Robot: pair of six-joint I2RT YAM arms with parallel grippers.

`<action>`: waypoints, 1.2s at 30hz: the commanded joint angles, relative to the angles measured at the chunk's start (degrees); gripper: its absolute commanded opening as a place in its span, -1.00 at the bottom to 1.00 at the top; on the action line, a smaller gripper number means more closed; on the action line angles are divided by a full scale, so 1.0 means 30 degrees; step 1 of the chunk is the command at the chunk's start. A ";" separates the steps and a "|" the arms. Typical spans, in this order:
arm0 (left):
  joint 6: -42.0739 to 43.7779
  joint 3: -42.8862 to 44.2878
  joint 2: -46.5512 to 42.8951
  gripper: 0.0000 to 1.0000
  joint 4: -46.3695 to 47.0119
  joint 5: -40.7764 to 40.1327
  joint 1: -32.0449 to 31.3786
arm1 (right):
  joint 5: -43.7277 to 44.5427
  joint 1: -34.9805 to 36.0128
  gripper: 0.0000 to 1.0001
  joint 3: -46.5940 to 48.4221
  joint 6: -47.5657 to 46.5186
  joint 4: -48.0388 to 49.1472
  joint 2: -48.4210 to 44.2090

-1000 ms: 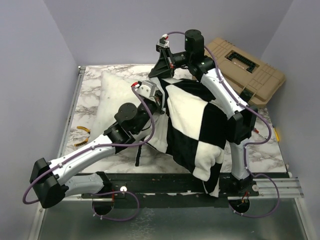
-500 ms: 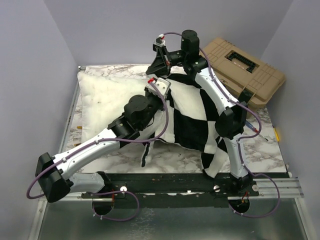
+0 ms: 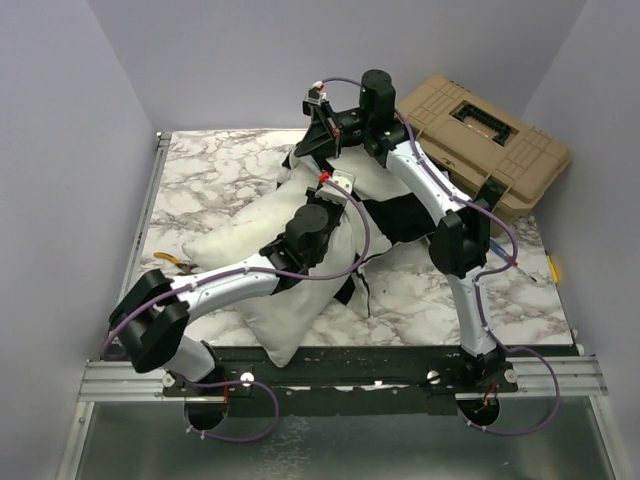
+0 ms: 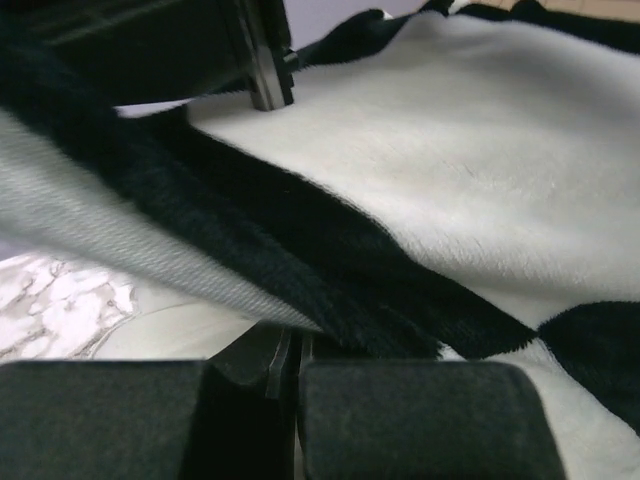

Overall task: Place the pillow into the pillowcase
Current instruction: Stuff the pillow into the pillowcase.

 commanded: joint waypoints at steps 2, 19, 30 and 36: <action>-0.0628 0.1969 0.2726 -1.00 0.3838 0.0313 -0.0607 | 0.0567 0.0537 -1.00 -0.0457 -0.3409 -0.4621 -0.3094; -0.9930 0.4358 0.4242 -1.00 -0.2526 0.4123 0.4622 | 0.8538 0.0721 -1.00 0.0740 -2.1030 -2.6378 -0.3445; -1.3834 0.4901 0.0322 0.46 -1.1719 0.8330 0.6820 | 1.3531 0.0577 -1.00 -0.4354 -2.3075 -2.3724 -0.3720; -1.1749 0.8519 -0.0052 0.72 -2.2668 0.7318 0.7127 | 1.3679 0.0426 -1.00 -0.3571 -2.3051 -2.3196 -0.2742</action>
